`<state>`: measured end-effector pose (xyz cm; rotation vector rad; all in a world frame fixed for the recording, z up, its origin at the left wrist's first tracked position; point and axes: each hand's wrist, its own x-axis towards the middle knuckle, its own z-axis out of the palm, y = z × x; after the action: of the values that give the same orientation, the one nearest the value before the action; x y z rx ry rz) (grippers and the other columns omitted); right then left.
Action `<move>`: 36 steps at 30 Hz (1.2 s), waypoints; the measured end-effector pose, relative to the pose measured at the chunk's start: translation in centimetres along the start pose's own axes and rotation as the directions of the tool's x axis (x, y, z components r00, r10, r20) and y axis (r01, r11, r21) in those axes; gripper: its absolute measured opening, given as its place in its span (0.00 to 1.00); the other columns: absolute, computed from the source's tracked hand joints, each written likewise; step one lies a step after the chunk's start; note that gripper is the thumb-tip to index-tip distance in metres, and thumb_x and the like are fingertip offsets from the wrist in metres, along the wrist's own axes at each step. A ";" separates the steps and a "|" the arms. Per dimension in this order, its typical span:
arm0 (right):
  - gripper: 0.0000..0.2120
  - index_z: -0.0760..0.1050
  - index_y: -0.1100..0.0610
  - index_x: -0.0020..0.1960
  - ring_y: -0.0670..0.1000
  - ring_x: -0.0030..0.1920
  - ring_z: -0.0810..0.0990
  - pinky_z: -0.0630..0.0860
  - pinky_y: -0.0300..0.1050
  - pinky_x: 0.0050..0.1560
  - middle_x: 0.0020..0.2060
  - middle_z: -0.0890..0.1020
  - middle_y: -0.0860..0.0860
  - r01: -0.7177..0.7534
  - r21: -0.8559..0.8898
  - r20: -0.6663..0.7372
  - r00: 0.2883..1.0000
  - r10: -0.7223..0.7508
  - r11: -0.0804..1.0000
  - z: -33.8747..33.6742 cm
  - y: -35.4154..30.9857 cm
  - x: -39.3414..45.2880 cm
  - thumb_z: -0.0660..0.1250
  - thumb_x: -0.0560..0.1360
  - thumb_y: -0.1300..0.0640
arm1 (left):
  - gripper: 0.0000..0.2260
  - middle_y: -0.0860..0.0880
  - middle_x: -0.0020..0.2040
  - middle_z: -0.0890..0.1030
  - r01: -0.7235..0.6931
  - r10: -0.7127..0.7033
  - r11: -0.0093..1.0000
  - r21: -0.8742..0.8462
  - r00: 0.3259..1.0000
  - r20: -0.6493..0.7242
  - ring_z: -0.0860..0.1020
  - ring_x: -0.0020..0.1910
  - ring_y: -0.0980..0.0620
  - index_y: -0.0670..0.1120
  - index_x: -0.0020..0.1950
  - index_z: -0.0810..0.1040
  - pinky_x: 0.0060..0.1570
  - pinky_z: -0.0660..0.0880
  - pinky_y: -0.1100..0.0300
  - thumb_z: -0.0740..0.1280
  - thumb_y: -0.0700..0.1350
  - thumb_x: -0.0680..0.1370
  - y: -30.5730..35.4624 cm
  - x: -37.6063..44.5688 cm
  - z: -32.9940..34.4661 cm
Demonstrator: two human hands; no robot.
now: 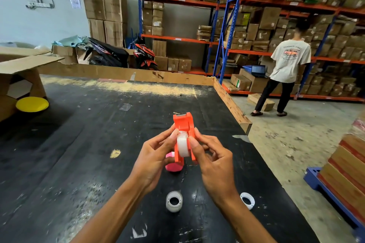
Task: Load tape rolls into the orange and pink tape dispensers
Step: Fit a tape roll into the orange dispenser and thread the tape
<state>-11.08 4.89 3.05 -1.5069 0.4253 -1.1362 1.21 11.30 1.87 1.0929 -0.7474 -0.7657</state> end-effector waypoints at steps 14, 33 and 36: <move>0.05 0.83 0.51 0.43 0.45 0.38 0.80 0.77 0.37 0.40 0.41 0.81 0.53 0.044 -0.076 -0.210 0.976 -0.059 0.996 0.9 0.4 0.0 0.69 0.72 0.51 | 0.15 0.45 0.49 0.86 -0.138 0.135 0.990 -0.013 0.984 -0.119 0.81 0.46 0.44 0.51 0.57 0.82 0.44 0.78 0.49 0.66 0.52 0.72 0.0 -1.0 2.6; 0.20 0.70 0.49 0.68 0.36 0.50 0.81 0.78 0.30 0.43 0.58 0.79 0.47 0.031 -0.135 0.102 0.995 -0.017 0.990 -1.1 -1.2 2.2 0.64 0.76 0.55 | 0.21 0.46 0.49 0.86 -0.204 0.200 0.966 0.157 0.979 0.043 0.84 0.49 0.52 0.57 0.65 0.74 0.46 0.81 0.59 0.66 0.50 0.72 1.2 -0.1 1.8; 0.19 0.71 0.47 0.66 0.42 0.49 0.82 0.79 0.32 0.43 0.56 0.80 0.49 0.055 -0.174 0.097 0.995 -0.038 0.983 -1.3 -1.3 2.3 0.66 0.76 0.55 | 0.21 0.47 0.48 0.85 -0.229 0.216 0.954 0.193 0.973 0.088 0.83 0.47 0.53 0.63 0.64 0.71 0.47 0.80 0.56 0.65 0.51 0.72 1.3 -0.3 1.8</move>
<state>-11.46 2.71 5.01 -1.7254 0.4377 -1.0821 -0.23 11.00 3.58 1.1459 -1.0036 -0.5438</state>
